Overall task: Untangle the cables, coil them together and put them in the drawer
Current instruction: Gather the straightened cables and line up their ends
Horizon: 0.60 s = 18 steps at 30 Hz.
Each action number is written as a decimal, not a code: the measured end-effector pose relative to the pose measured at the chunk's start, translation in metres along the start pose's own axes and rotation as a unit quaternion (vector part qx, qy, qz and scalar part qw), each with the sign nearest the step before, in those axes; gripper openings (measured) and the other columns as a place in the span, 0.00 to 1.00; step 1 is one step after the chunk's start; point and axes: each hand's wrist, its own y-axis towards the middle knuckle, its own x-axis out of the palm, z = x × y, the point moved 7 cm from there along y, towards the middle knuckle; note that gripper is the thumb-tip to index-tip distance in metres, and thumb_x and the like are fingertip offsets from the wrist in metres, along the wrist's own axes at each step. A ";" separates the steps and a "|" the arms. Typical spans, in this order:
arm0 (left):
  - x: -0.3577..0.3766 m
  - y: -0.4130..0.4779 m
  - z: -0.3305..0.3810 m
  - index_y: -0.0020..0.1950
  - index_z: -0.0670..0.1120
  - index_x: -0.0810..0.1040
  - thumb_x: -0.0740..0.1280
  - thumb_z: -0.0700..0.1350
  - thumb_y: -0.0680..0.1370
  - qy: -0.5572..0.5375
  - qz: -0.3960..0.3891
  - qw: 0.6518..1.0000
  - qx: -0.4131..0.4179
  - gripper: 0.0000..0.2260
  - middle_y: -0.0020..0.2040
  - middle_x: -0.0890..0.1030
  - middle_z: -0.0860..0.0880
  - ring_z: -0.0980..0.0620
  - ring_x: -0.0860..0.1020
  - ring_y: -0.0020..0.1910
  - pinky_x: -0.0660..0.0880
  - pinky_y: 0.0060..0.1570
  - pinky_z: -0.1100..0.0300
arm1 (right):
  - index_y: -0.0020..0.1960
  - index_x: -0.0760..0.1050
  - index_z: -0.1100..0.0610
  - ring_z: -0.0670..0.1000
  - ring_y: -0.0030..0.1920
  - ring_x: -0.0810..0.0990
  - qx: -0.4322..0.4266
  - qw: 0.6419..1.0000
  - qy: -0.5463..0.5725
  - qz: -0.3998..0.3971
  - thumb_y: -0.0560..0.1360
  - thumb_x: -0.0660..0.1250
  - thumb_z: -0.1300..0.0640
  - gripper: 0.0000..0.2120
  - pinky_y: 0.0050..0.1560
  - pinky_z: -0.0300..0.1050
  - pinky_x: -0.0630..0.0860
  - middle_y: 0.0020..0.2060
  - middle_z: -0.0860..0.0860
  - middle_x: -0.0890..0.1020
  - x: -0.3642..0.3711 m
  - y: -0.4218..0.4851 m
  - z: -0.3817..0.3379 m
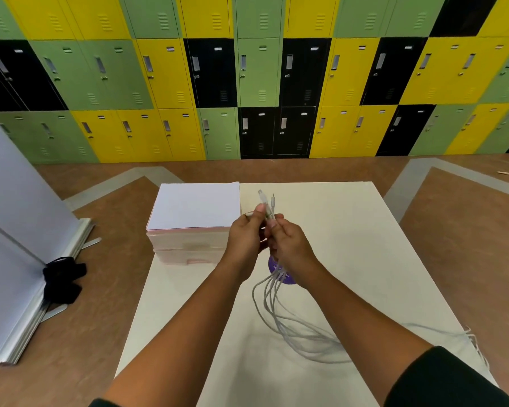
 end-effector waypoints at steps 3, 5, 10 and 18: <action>0.004 0.002 0.001 0.59 0.41 0.80 0.61 0.52 0.83 -0.039 -0.012 0.999 -0.021 0.16 0.53 0.85 0.45 0.48 0.84 0.52 0.80 0.53 0.52 | 0.43 0.74 0.56 0.47 0.29 0.69 -0.010 1.000 -0.004 0.022 0.85 0.55 0.53 0.16 0.33 0.45 0.67 0.27 0.47 0.73 -0.002 0.007 -0.002; 0.004 0.001 -0.001 0.61 0.39 0.79 0.62 0.52 0.82 -0.061 -0.003 0.998 -0.036 0.18 0.51 0.85 0.43 0.47 0.83 0.51 0.80 0.53 0.51 | 0.42 0.75 0.55 0.47 0.30 0.71 -0.020 0.999 -0.019 0.032 0.85 0.55 0.51 0.17 0.36 0.46 0.69 0.28 0.46 0.76 -0.002 0.010 -0.001; 0.010 0.006 -0.004 0.56 0.43 0.80 0.60 0.49 0.84 0.122 -0.005 0.992 -0.020 0.13 0.51 0.85 0.43 0.46 0.83 0.54 0.80 0.56 0.50 | 0.62 0.77 0.54 0.50 0.45 0.81 -0.005 0.999 -0.027 0.022 0.85 0.53 0.53 0.15 0.41 0.40 0.75 0.47 0.54 0.83 -0.001 0.008 0.003; 0.017 0.008 0.007 0.49 0.42 0.81 0.58 0.44 0.84 0.124 0.028 0.992 -0.004 0.13 0.47 0.87 0.48 0.50 0.84 0.48 0.78 0.42 0.58 | 0.48 0.75 0.53 0.51 0.31 0.70 0.002 0.999 -0.036 0.003 0.85 0.53 0.55 0.13 0.30 0.42 0.66 0.33 0.55 0.73 -0.003 0.005 -0.007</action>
